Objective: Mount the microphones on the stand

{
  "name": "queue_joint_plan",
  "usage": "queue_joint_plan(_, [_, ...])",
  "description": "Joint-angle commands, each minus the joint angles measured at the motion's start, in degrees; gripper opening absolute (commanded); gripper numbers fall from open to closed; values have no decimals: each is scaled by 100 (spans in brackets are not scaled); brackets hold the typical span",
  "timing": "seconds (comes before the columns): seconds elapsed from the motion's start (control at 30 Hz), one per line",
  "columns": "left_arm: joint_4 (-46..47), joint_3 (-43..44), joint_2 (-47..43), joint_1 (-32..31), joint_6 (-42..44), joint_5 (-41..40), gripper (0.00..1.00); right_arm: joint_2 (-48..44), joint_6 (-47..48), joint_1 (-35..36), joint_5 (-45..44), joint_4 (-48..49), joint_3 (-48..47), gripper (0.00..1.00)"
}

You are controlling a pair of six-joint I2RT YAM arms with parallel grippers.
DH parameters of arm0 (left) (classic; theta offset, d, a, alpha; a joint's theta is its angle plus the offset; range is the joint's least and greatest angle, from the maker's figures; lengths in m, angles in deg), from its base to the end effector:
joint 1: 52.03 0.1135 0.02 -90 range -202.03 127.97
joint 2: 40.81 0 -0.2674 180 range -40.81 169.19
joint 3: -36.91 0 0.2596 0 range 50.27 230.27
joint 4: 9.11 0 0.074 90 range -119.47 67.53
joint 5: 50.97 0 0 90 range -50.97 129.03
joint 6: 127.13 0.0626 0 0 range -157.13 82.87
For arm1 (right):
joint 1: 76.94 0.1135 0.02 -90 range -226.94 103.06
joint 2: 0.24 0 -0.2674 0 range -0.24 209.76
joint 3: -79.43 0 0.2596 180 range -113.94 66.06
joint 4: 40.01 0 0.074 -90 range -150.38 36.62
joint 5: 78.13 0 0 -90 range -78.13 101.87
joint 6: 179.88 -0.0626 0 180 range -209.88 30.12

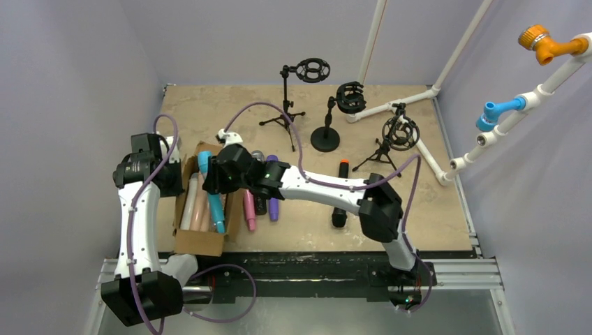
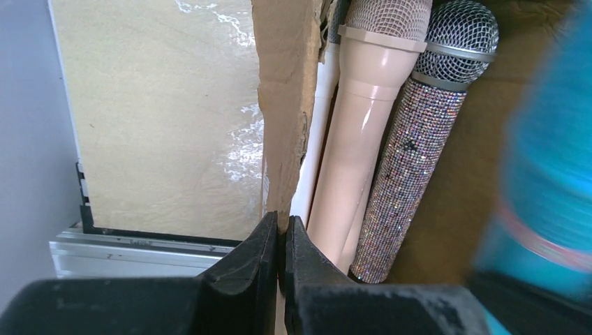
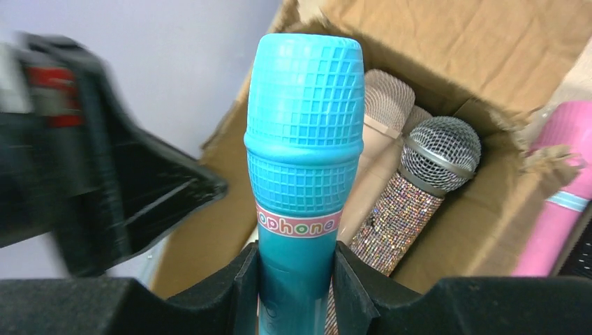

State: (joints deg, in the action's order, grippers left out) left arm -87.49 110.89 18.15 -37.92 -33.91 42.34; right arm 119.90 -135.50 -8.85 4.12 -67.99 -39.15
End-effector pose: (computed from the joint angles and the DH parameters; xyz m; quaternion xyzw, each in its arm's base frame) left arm 0.1891 0.0438 0.2879 -0.0857 0.9689 0.0069 0.2319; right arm 0.2064 0.4905 0.2706 -0.1346 0.8521 0.3887 0.3235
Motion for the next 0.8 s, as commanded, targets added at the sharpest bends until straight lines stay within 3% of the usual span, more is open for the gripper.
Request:
queue_joint_plan(0.0, [436, 63, -42, 0, 82, -169, 0, -960, 153, -234, 410, 386, 419, 18])
queue_joint_plan(0.07, [424, 91, -42, 2, 86, -186, 0, -1264, 262, -337, 433, 309, 630, 17])
queue_joint_plan(0.17, [407, 111, -59, 4, 84, -187, 0, -1732, 567, -389, -200, 48, 1284, 17])
queue_joint_plan(0.33, [370, 177, -69, -3, -33, -34, 0, -2378, 482, -708, -739, 51, 2767, 17])
queue_joint_plan(0.5, [348, 165, -60, 0, -74, 20, 0, -2328, 223, -926, -1074, 129, 3651, 17])
queue_joint_plan(0.77, [274, 150, -93, 4, -37, -14, 0, -1895, -20, -1132, -1382, 317, 3970, 22])
